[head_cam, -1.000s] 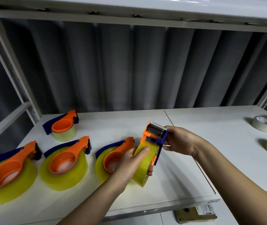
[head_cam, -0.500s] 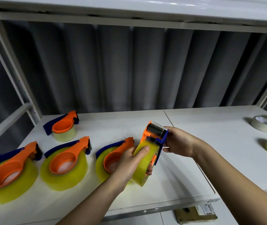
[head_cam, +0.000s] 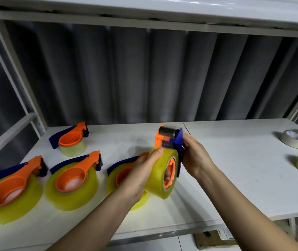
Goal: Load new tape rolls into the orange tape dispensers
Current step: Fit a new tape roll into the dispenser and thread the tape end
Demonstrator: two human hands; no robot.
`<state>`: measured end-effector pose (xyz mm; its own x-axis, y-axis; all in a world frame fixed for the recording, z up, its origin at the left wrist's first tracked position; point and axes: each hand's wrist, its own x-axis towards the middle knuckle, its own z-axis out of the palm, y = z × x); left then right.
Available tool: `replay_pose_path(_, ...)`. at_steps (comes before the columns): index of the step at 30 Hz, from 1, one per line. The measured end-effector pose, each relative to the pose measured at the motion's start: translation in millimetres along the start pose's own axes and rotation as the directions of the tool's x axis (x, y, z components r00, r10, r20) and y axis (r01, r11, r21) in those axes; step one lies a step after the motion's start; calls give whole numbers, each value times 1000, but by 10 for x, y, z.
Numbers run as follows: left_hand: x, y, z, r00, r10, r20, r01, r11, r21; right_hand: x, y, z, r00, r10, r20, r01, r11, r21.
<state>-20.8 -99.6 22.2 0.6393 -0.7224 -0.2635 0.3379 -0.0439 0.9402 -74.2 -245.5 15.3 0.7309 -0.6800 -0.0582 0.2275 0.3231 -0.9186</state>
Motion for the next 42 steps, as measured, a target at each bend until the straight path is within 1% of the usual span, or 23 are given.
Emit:
replay_pose_path(3, 58, 85, -7, 998, -40, -45, 37, 996, -76, -51, -5, 76, 1000, -18, 12, 19, 995, -102)
replay_pose_path(6, 105, 196, -53, 998, -48, -49, 43, 995, -88, -55, -47, 190, 997, -74, 10, 74, 972, -225)
replay_pose_path(8, 141, 265, -110, 997, -43, -67, 38, 996, -80, 1, -111, 257, 998, -56, 9, 57, 966, -254)
replay_pose_path(10, 176, 329, -171, 996, -30, -88, 24, 997, -71, 70, -195, 308, 1000, 9, 12, -7, 981, -193)
replay_pose_path(13, 186, 435, -266, 997, -20, -75, 15, 997, -72, 150, -261, 409, 991, 116, 68, -112, 992, -60)
replay_pose_path(16, 229, 512, -404, 998, -29, -57, 23, 995, -97, 213, -227, 545, 987, 124, 103, -120, 992, -43)
replay_pose_path(19, 268, 596, -558, 998, -48, -51, 41, 992, -123, 224, -188, 732, 992, 47, 118, -28, 987, -159)
replay_pose_path(22, 290, 696, -687, 996, -58, -64, 49, 989, -140, 219, -174, 984, 991, -26, 132, 65, 950, -306)
replay_pose_path(24, 295, 776, -754, 997, -66, -41, 58, 982, -177, 259, -118, 1122, 982, -136, 133, 180, 893, -412)
replay_pose_path(26, 309, 856, -848, 998, -61, -13, 57, 977, -206, 311, -70, 1226, 956, -262, 132, 292, 802, -522)
replay_pose_path(28, 328, 923, -940, 999, -52, 12, 54, 976, -211, 365, -46, 1318, 944, -309, 116, 318, 755, -573)
replay_pose_path(29, 336, 939, -973, 998, -56, 22, 59, 976, -210, 391, -50, 1359, 951, -295, 91, 294, 773, -563)
replay_pose_path(30, 337, 952, -1012, 998, -63, 23, 66, 977, -202, 426, -78, 1418, 972, -231, 44, 223, 842, -492)
replay_pose_path(31, 349, 954, -1052, 997, -70, 23, 73, 977, -199, 461, -120, 1466, 995, -100, 15, 99, 929, -356)
replay_pose_path(32, 359, 960, -1104, 997, -71, 13, 72, 977, -199, 485, -158, 1516, 999, 43, 34, -35, 977, -211)
replay_pose_path(33, 377, 958, -1154, 998, -66, 0, 65, 978, -197, 493, -195, 1534, 985, 154, 79, -145, 983, -110)
replay_pose_path(34, 393, 956, -1201, 998, -59, -19, 55, 982, -179, 488, -226, 1547, 968, 213, 130, -203, 975, -89)
replay_pose_path(36, 416, 962, -1298, 998, -50, -40, 44, 991, -129, 486, -239, 1593, 960, 223, 171, -200, 969, -143)
replay_pose_path(40, 453, 988, -1425, 999, -47, -24, 44, 993, -113, 449, -214, 1749, 976, 156, 153, -111, 957, -267)
replay_pose_path(42, 451, 1001, -1466, 999, -38, -11, 37, 994, -104, 439, -196, 1841, 989, 107, 105, -62, 932, -358)
